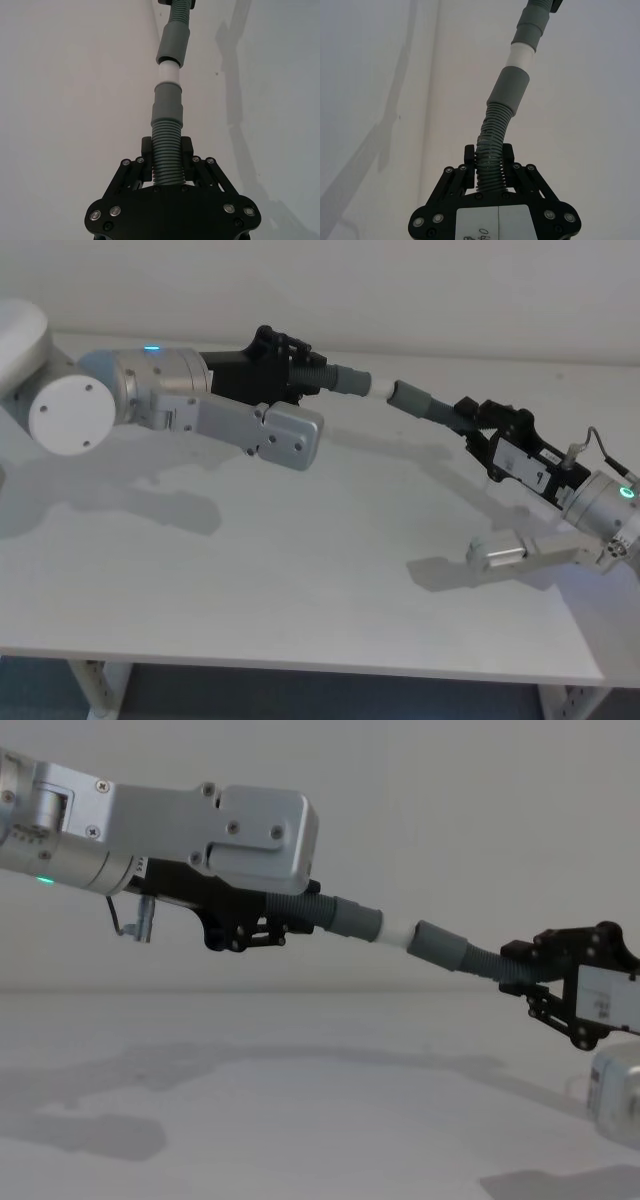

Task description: Use both hands to pick up one end of the pipe from the table, align the ends, and insert them.

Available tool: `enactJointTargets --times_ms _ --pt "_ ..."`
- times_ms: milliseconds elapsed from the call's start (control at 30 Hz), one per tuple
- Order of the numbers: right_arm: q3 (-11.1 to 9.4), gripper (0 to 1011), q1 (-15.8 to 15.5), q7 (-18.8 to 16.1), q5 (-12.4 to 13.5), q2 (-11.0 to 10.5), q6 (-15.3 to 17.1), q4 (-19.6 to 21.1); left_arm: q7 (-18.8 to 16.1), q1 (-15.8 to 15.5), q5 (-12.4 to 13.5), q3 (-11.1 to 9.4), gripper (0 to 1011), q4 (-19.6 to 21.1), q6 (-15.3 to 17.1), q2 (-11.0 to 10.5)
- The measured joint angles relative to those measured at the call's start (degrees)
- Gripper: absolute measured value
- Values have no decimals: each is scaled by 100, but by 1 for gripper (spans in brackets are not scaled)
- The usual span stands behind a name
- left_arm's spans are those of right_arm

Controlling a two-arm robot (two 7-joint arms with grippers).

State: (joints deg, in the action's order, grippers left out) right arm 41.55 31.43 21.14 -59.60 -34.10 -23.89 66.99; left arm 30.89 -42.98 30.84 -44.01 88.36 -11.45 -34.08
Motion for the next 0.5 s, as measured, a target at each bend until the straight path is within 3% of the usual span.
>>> enactJointTargets --times_ms 500 --pt "-17 314 -12 -68 29 11 35 34 0 0 0 0 327 0 0 0"
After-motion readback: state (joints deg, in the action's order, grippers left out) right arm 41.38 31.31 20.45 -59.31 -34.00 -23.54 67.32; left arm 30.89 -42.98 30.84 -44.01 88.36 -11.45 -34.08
